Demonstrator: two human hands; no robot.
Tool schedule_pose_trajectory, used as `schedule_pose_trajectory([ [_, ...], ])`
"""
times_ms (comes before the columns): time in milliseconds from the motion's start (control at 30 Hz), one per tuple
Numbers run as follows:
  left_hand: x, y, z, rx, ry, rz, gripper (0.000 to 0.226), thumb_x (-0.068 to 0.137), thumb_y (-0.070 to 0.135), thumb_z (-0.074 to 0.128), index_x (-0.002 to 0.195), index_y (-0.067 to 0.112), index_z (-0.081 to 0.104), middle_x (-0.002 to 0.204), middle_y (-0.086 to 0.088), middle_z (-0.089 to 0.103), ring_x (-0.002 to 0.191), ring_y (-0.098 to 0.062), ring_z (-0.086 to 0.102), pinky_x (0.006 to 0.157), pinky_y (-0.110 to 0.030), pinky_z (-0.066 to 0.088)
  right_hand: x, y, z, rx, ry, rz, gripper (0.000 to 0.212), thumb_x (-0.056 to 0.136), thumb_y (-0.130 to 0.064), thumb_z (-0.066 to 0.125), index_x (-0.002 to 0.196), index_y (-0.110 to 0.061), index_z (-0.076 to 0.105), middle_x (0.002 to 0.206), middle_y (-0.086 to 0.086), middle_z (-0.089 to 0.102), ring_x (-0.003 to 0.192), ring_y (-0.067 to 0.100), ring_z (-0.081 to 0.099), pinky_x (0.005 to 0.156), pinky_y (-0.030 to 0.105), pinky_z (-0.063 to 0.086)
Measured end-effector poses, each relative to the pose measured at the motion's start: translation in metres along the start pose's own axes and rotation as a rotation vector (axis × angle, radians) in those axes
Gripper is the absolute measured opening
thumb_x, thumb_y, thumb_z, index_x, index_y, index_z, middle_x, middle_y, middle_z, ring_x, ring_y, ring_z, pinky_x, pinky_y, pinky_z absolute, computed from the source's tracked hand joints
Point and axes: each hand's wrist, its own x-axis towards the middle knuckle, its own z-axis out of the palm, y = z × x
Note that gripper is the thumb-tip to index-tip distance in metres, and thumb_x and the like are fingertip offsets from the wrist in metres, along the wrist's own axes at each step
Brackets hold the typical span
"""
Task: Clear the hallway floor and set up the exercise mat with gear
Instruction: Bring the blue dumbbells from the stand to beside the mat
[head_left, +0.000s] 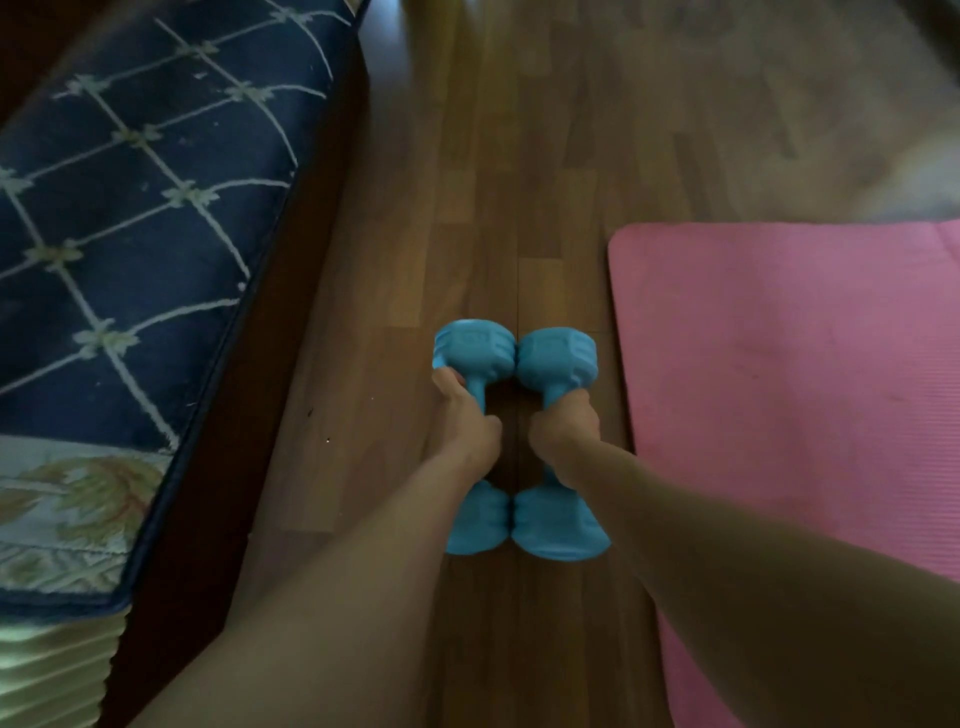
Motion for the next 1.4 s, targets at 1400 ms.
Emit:
schedule_pose_trajectory([
  [1400,-0.016,0.051,-0.031,0.231,0.033,-0.010,0.052,0.090,0.016,0.053,0.136,0.006,0.031,0.135,-0.015,0.045,0.122,-0.034,0.047,0.101,-0.046,0.042,-0.044,-0.033,-0.027,-0.250,0.017,-0.232,0.031,0.087,-0.018,0.054,0.116,-0.007,0.053,0.120,0.013,0.056,0.112,0.031,0.051,0.094,0.043,0.047],
])
